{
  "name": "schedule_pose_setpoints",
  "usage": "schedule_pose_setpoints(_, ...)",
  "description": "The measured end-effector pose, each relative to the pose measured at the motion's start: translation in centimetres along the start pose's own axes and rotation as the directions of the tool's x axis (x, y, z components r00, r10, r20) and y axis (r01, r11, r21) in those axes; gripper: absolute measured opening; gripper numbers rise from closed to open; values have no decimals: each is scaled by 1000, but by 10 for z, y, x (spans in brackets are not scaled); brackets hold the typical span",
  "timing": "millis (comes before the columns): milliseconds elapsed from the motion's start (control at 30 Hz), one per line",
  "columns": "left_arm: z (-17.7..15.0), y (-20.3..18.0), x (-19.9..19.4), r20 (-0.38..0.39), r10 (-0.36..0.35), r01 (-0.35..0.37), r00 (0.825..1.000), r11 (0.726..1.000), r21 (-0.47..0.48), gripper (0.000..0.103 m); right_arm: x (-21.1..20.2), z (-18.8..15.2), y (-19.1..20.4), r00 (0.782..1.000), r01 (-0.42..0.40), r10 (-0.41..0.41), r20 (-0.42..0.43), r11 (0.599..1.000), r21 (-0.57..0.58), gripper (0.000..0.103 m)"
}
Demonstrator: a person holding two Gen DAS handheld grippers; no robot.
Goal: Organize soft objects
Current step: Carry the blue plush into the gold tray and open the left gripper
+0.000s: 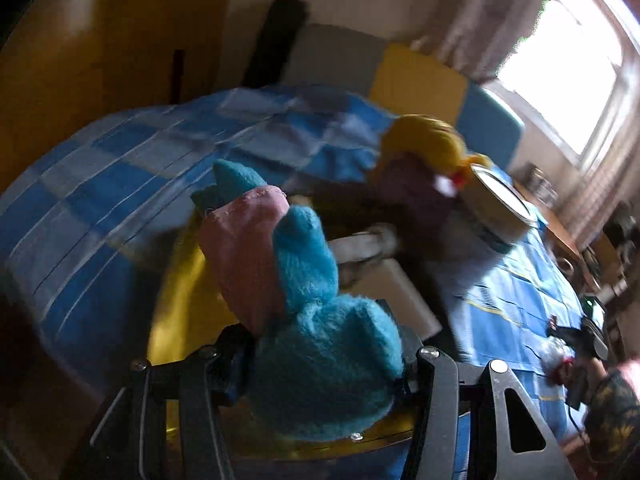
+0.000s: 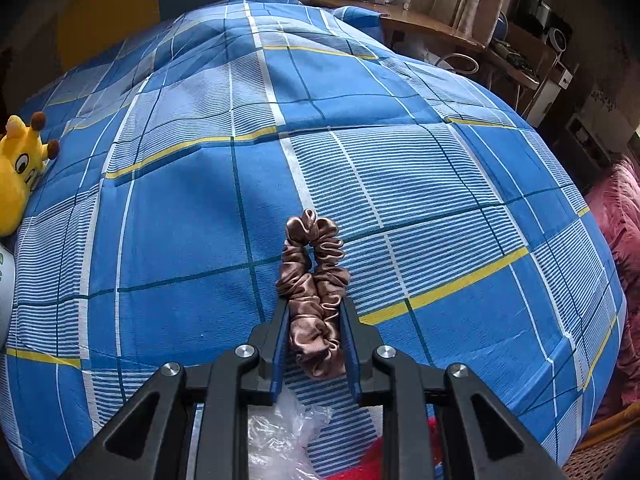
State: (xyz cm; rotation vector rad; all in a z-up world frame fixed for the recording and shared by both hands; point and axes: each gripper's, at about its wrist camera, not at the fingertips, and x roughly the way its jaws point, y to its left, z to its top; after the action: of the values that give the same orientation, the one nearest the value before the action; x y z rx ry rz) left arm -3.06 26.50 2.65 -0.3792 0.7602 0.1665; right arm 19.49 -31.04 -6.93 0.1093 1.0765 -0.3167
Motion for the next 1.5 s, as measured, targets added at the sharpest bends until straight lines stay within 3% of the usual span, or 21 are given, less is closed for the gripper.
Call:
schedule_pose_setpoints(100, -4, 21, 2, -30, 12, -13, 999, 999, -46, 54, 0, 0, 1, 1000, 2, -2, 0, 1000, -6, 22)
schedule_pose_setpoints(300, -6, 26, 17, -86, 17, -19, 996, 1000, -20, 55, 1, 0, 1, 1000, 0, 0, 0, 1000, -9, 22)
schedule_pose_setpoints(567, 9, 16, 59, -147, 85, -70, 985, 992, 108, 62, 1, 0, 2, 1000, 3, -3, 0, 1000, -13, 22)
schedule_pose_setpoints(700, 11, 18, 74, -172, 133, -113, 976, 986, 124, 65, 1, 0, 2, 1000, 4, -4, 0, 1000, -14, 22)
schedule_pose_setpoints(800, 10, 18, 68, -126, 167, -149, 978, 979, 137, 76, 1, 1, 1, 1000, 8, -8, 0, 1000, -18, 22)
schedule_pose_setpoints(967, 6, 17, 55, -58, 205, -195, 977, 970, 147, 76, 0, 0, 3, 1000, 12, -12, 1, 1000, -21, 22)
schedule_pose_setpoints(1067, 1, 9, 50, -1, 283, -276, 959, 937, 213, 76, 0, 0, 3, 1000, 16, -16, 2, 1000, -23, 22)
schedule_pose_setpoints(1133, -2, 7, 52, -3, 298, -290, 955, 933, 214, 74, 0, 0, 4, 1000, 17, -17, 4, 1000, -26, 20)
schedule_pose_setpoints(1333, -3, -7, 35, 46, 251, -255, 967, 955, 149, 74, -2, -1, 7, 999, 31, -31, 11, 998, -55, 18)
schedule_pose_setpoints(1500, -4, -30, 22, 70, 190, -199, 979, 966, 163, 77, -2, -1, 8, 1000, 29, -29, 10, 998, -58, 18)
